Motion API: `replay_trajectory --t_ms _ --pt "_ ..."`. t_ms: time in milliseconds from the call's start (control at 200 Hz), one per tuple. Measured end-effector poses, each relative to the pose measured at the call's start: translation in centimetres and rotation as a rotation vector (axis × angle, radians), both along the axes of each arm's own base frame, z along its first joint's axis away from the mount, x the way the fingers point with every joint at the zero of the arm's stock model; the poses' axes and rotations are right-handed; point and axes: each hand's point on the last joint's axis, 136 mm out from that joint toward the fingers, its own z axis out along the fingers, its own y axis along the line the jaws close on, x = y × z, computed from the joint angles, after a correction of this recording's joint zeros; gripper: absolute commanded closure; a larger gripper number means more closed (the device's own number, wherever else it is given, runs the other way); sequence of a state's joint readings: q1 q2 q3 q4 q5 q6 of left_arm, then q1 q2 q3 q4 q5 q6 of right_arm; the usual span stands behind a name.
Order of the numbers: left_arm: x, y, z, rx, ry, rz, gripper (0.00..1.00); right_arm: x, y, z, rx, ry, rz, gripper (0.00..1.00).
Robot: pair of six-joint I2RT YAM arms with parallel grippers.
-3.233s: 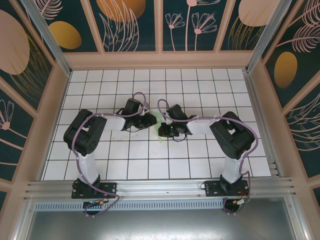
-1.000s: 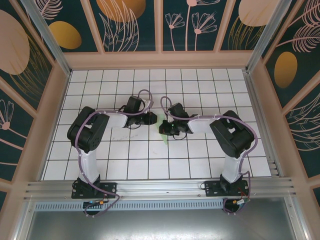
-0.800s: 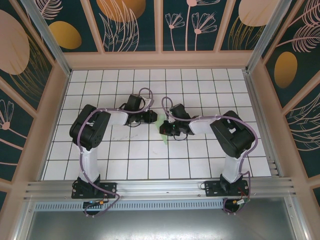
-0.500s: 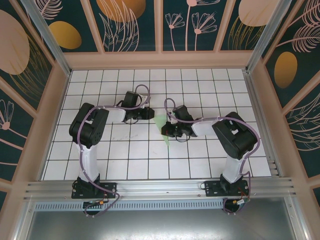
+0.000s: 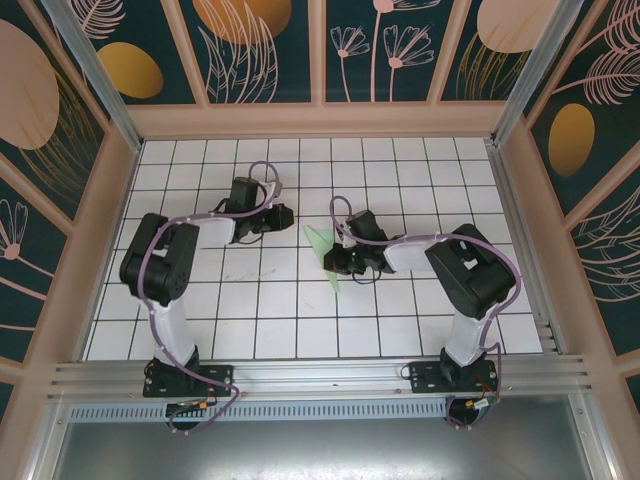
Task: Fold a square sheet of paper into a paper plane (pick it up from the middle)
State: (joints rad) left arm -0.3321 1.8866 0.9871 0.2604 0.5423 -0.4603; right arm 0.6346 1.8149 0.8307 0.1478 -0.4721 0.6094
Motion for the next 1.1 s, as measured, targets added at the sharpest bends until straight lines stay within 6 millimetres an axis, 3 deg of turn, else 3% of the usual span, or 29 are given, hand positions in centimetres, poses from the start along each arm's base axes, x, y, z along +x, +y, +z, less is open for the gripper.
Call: replay_trajectory --t_ms 135,325,430,791,1096 --pt "-2.4 -1.4 1.5 -0.084 -0.010 -0.032 0.95 0.0 0.0 0.0 -0.003 0.006 -0.001 1.00" --pt "-5.5 -5.0 0.8 -0.122 0.026 -0.134 0.98 0.0 0.0 0.0 -0.007 0.012 -0.002 1.00" --pt "-6.3 -6.0 -0.2 -0.129 0.058 -0.167 0.99 0.0 0.0 0.0 -0.007 0.013 -0.002 1.00" --pt "-5.0 -5.8 -4.3 -0.047 0.144 -0.120 1.00 0.0 0.0 0.0 -0.007 0.013 -0.002 1.00" --pt "-3.4 -5.0 -4.6 0.014 0.150 -0.067 1.00 -0.2 -0.2 -0.2 0.004 0.013 0.001 1.00"
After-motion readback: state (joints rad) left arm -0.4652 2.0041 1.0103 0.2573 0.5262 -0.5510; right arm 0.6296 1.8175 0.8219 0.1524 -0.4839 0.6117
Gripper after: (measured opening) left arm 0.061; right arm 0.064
